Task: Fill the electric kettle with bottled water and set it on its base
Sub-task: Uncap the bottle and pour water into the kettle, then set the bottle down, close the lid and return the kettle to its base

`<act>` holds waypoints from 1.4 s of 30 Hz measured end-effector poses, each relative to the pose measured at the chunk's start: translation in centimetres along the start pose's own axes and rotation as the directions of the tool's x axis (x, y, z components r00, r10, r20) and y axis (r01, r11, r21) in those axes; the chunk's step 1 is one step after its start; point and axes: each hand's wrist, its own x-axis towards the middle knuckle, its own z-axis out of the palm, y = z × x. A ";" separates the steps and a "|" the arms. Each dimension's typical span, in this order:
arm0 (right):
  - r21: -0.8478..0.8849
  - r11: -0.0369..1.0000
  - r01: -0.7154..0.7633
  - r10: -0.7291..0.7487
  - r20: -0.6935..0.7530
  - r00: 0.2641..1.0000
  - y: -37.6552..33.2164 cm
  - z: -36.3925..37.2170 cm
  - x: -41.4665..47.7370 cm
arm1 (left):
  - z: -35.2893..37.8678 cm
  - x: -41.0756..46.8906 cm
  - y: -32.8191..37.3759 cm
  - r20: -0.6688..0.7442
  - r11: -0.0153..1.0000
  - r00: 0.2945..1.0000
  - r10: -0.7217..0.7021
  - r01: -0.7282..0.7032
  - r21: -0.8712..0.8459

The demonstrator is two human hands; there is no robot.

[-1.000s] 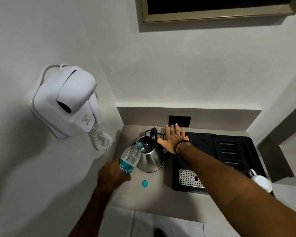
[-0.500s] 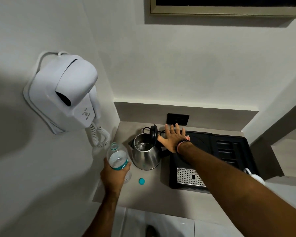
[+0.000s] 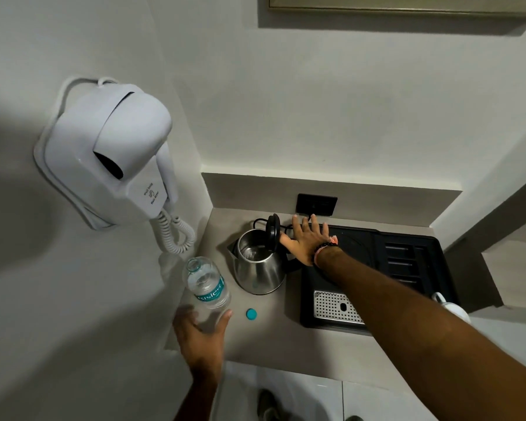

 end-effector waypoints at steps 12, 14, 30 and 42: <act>0.007 0.999 -0.036 0.036 0.029 0.999 -0.5 -0.7 -1.0 | 6.4 -0.5 3.7 0.606 0.678 0.784 0.135 -0.519 0.521; 0.018 0.999 -0.047 0.047 0.035 0.998 -0.7 -0.8 -1.1 | 6.7 0.2 3.7 0.635 0.610 0.764 0.117 -0.560 0.561; 0.029 0.999 -0.021 0.019 0.061 0.998 -0.8 -1.1 -1.3 | -2.8 1.9 13.2 -0.052 0.788 0.789 0.612 -0.602 0.127; 0.012 1.000 -0.012 0.011 0.063 0.998 -0.7 -1.1 -1.3 | -5.7 4.9 12.1 -0.217 0.889 0.863 0.456 -0.432 0.148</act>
